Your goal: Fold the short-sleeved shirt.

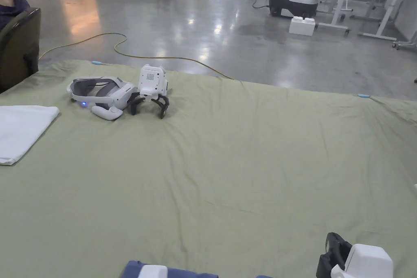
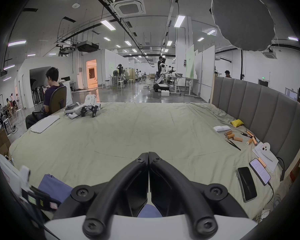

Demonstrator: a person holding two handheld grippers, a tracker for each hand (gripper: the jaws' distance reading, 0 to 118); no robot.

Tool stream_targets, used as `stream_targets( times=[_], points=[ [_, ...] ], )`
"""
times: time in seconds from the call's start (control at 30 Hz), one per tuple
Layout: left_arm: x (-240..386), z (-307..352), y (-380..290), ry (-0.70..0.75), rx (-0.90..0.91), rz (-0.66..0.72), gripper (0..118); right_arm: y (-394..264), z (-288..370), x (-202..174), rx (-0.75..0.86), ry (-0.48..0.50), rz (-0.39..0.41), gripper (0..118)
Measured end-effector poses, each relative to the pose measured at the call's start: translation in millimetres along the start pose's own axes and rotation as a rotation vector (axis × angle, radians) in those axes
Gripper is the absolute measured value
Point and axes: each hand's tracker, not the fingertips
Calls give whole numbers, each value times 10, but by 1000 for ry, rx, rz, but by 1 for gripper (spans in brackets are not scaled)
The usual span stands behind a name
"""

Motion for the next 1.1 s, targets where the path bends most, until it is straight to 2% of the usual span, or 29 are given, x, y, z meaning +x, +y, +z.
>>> stream_targets(
  times=[0.07,0.1,0.13,0.17,0.2,0.27,0.47,0.63,0.73,0.87,0.97,1.03,1.1],
  points=[
    [-225,286,49,-6,62,14,43,3,-6,-6,-1,3,-1,0],
    [-381,422,74,-3,84,32,43,3,-12,-11,-2,4,0,0],
    [-536,542,114,11,97,55,49,4,-20,-16,-4,6,-1,0],
    [-690,630,133,32,109,75,63,3,-30,-23,-6,8,-4,0],
    [-850,697,145,54,117,101,70,1,-39,-26,-8,10,-8,0],
    [-1153,781,164,60,126,145,71,-1,-52,-47,-12,15,-13,0],
    [-1803,582,74,-112,62,304,71,-2,-56,-107,-18,29,-23,0],
    [-2055,367,-11,-349,109,459,67,-11,-55,-129,-25,31,-23,0],
    [-2029,195,-26,-392,74,517,43,-16,-56,-141,-31,31,-23,0],
    [-1871,69,1,-304,76,378,16,-22,-44,-154,-33,29,-36,0],
    [-1729,139,5,-273,85,368,10,-21,-41,-155,-35,33,-36,0],
    [-1618,267,24,-218,122,295,8,-21,-46,-143,-34,33,-32,0],
    [-1491,438,65,-232,164,241,8,-9,-51,-125,-31,32,-31,0]
  ],
)
